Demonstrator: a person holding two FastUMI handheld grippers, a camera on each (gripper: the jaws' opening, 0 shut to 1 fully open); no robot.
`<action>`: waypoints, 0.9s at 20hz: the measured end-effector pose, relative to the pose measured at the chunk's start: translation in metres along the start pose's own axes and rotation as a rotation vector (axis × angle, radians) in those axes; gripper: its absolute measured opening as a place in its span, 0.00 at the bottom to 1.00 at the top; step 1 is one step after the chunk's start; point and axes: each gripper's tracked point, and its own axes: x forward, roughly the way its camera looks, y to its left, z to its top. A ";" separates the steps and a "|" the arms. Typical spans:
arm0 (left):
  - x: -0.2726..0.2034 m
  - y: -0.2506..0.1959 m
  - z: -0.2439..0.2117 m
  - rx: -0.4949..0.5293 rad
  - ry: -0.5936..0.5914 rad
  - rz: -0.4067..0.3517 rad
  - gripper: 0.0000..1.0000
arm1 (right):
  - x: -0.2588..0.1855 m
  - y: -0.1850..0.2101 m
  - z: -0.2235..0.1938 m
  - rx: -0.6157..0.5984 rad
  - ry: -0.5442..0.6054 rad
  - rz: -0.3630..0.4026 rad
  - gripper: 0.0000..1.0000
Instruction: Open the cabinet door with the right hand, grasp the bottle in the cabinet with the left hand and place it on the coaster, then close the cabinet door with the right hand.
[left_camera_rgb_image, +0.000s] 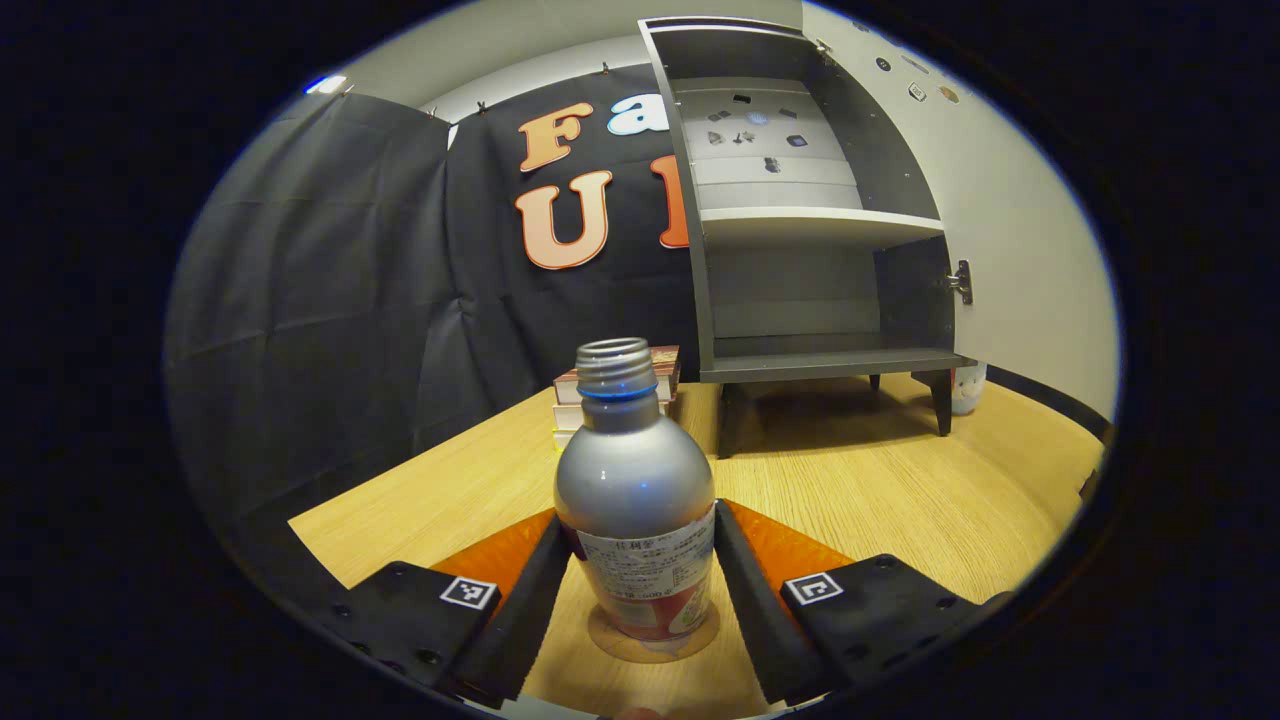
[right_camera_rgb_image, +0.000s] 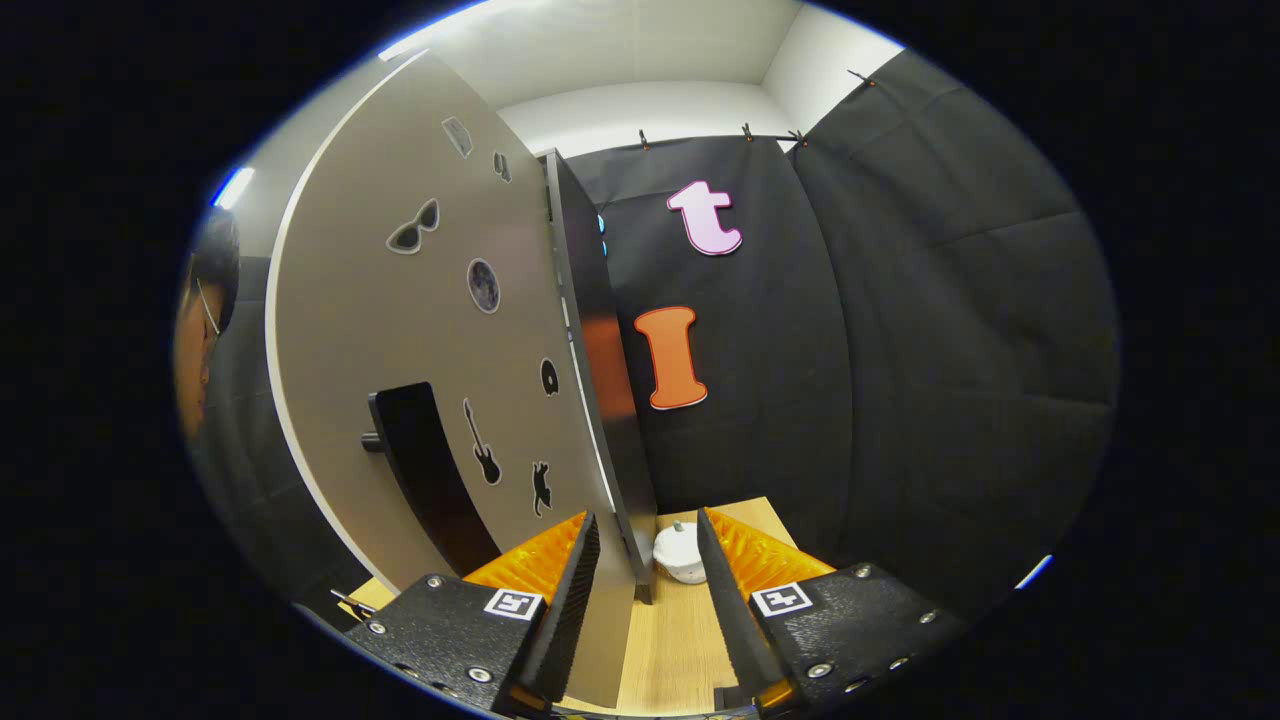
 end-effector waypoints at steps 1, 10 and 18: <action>-0.001 0.002 0.006 0.008 -0.001 0.004 0.90 | 0.001 -0.001 0.002 0.004 -0.010 0.003 0.57; -0.019 0.006 0.056 0.052 -0.017 -0.003 0.92 | -0.002 -0.009 0.016 -0.015 -0.080 0.073 0.62; -0.038 -0.006 0.130 0.005 -0.050 0.000 0.92 | -0.020 -0.001 0.023 -0.027 -0.125 0.175 0.67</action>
